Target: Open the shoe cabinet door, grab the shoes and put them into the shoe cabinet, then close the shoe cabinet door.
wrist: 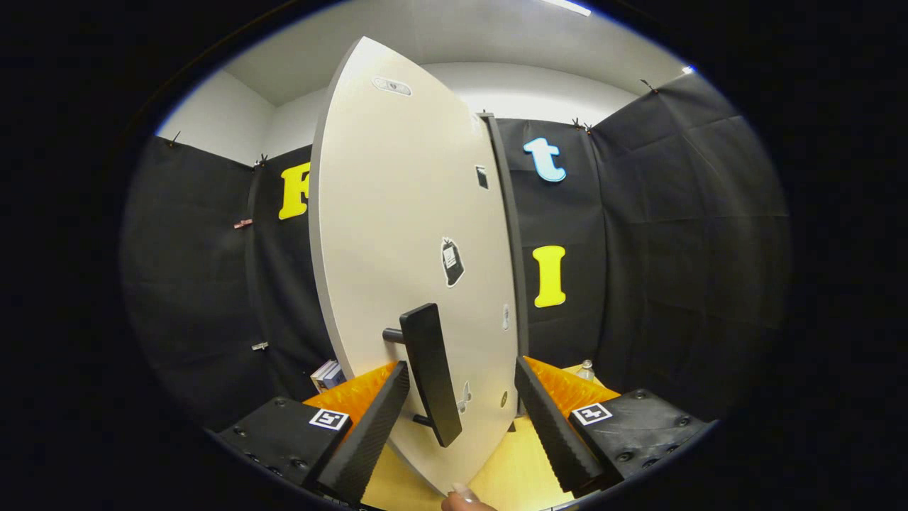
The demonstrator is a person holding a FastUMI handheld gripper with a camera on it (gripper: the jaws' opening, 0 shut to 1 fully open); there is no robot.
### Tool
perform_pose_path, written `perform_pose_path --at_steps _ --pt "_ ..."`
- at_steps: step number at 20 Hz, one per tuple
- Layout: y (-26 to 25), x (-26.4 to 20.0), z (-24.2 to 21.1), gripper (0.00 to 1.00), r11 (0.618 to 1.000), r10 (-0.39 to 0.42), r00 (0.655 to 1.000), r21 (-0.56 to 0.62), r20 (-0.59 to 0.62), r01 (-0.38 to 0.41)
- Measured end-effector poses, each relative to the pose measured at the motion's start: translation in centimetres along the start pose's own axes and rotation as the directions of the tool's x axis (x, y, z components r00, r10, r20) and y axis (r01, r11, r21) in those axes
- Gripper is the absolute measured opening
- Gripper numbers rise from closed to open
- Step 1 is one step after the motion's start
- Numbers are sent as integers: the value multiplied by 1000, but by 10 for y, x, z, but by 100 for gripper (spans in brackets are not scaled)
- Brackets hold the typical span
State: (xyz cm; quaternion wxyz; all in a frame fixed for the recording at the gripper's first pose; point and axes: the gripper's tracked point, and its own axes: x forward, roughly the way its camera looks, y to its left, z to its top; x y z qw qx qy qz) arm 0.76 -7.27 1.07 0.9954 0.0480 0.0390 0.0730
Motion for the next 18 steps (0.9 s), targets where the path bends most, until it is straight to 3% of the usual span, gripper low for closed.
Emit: perform_pose_path --at_steps 10,18 --pt "79 47 -16 100 993 105 994 -43 -20 -106" --pt "101 57 -14 100 990 124 992 -60 -3 -124"
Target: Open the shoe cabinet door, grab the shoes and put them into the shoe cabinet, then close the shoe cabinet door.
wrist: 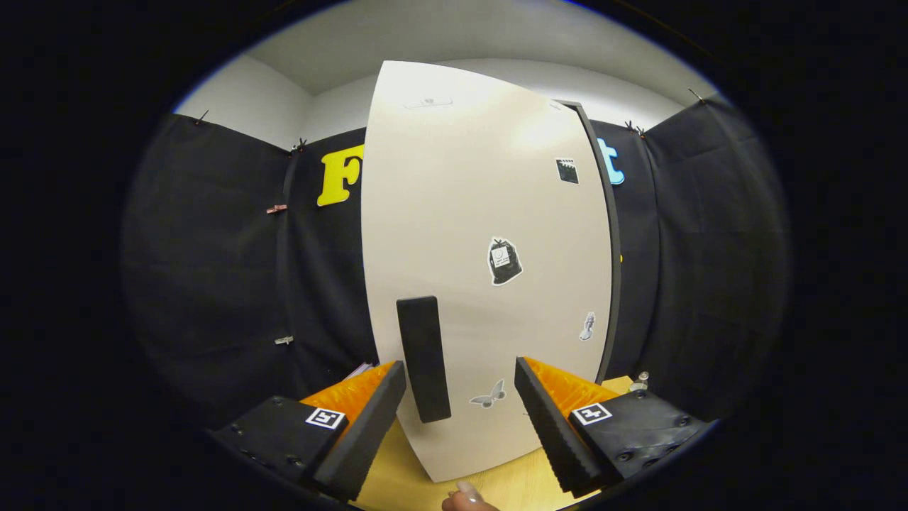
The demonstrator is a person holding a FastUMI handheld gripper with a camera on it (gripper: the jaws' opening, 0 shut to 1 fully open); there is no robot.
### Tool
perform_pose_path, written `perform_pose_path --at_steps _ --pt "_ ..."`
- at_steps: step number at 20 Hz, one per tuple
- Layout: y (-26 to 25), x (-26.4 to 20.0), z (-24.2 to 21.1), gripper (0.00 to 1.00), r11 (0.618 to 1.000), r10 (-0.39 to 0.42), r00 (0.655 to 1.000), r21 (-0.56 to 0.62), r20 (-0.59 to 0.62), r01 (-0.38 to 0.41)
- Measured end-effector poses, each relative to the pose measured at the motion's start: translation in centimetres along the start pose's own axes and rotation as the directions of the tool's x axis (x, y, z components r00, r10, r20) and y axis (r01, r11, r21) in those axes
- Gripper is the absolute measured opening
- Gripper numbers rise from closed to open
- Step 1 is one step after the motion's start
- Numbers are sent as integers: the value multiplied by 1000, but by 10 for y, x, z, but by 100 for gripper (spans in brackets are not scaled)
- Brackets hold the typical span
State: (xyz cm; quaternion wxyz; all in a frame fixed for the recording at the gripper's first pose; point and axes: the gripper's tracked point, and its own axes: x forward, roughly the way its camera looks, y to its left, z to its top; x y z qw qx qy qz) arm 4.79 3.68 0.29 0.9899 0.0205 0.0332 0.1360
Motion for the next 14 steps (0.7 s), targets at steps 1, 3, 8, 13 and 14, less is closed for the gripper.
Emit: perform_pose_path --at_steps 1,3,8,13,14 --pt "1 0 0 100 1000 1 1000 1 -2 -1" --pt "2 -3 2 100 1000 0 1000 1 4 0" --pt "1 -7 3 99 1000 0 1000 -12 6 0" --pt "-1 -16 6 99 1000 -3 1000 -17 13 3" --pt "-2 -17 6 99 1000 -5 1000 -19 15 5"
